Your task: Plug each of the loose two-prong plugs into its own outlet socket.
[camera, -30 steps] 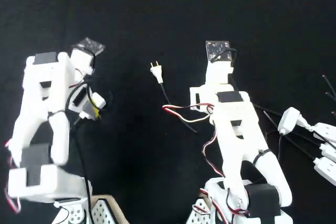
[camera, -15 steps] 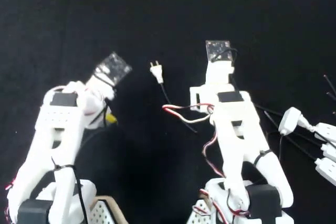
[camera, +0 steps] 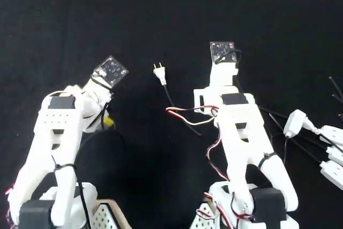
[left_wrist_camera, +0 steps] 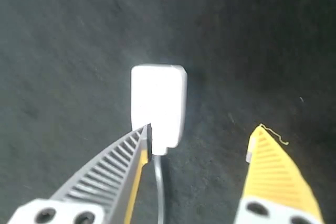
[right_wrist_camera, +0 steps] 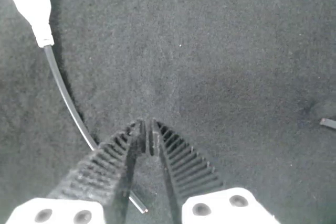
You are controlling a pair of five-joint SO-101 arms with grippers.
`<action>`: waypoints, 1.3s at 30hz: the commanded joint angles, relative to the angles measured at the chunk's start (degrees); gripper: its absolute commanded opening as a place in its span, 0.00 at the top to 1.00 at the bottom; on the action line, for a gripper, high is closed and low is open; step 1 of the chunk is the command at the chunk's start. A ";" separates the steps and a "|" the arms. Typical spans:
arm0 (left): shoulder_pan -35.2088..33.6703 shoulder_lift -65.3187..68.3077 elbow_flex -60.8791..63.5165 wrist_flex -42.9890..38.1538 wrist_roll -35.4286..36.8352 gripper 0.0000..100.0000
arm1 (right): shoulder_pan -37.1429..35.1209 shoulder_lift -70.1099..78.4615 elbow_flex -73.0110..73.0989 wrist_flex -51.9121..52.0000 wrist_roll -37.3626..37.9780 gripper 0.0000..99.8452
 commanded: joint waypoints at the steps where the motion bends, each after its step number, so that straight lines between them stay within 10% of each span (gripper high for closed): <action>1: -0.40 2.11 -5.58 2.90 5.36 0.70 | -0.88 -0.22 -0.57 -1.14 0.53 0.98; 23: -4.79 42.29 -35.65 8.88 12.13 0.70 | -0.88 -0.22 -0.57 -1.23 0.53 0.98; 39: -1.45 38.33 -41.01 17.93 12.31 0.83 | -0.79 -0.22 -0.31 -2.29 0.53 0.98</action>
